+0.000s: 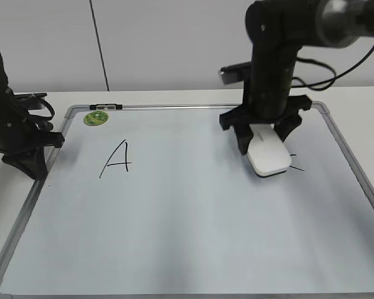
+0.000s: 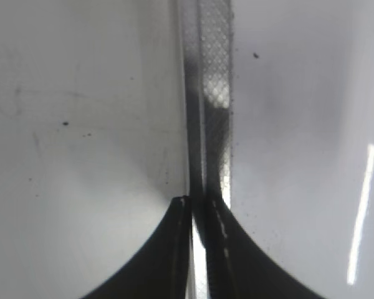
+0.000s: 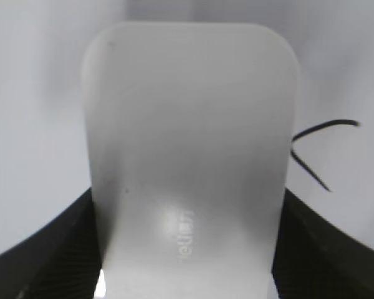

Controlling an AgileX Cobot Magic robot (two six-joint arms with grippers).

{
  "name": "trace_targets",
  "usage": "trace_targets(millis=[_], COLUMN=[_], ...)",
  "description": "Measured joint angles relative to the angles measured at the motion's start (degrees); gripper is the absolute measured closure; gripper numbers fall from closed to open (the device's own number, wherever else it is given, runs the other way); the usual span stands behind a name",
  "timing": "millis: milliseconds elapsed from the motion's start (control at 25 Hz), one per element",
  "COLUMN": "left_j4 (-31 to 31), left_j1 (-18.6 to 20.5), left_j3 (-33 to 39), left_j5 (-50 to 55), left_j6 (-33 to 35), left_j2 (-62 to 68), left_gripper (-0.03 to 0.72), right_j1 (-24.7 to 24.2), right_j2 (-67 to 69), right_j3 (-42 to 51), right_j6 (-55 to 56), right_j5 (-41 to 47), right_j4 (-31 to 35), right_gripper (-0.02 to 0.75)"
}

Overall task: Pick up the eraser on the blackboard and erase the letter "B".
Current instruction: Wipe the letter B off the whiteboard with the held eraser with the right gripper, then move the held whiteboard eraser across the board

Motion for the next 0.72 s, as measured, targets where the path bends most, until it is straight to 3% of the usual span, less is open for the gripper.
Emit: trace_targets(millis=[320, 560, 720], left_j4=[0.1, 0.1, 0.1], left_j1=[0.0, 0.0, 0.0], left_j3=[0.0, 0.0, 0.0], left_j5=[0.1, 0.2, 0.2], left_j6=[0.0, 0.0, 0.0], left_j2=[0.0, 0.0, 0.0], left_gripper=[0.642, 0.642, 0.642], right_j1=[-8.1, -17.7, -21.0], right_j2=[-11.9, -17.4, -17.6], right_j3=[7.4, 21.1, 25.1], right_j6=[-0.4, -6.6, -11.3], right_j5=[0.2, 0.2, 0.2], right_j4=[1.6, 10.5, 13.0], right_gripper=[0.214, 0.214, 0.214])
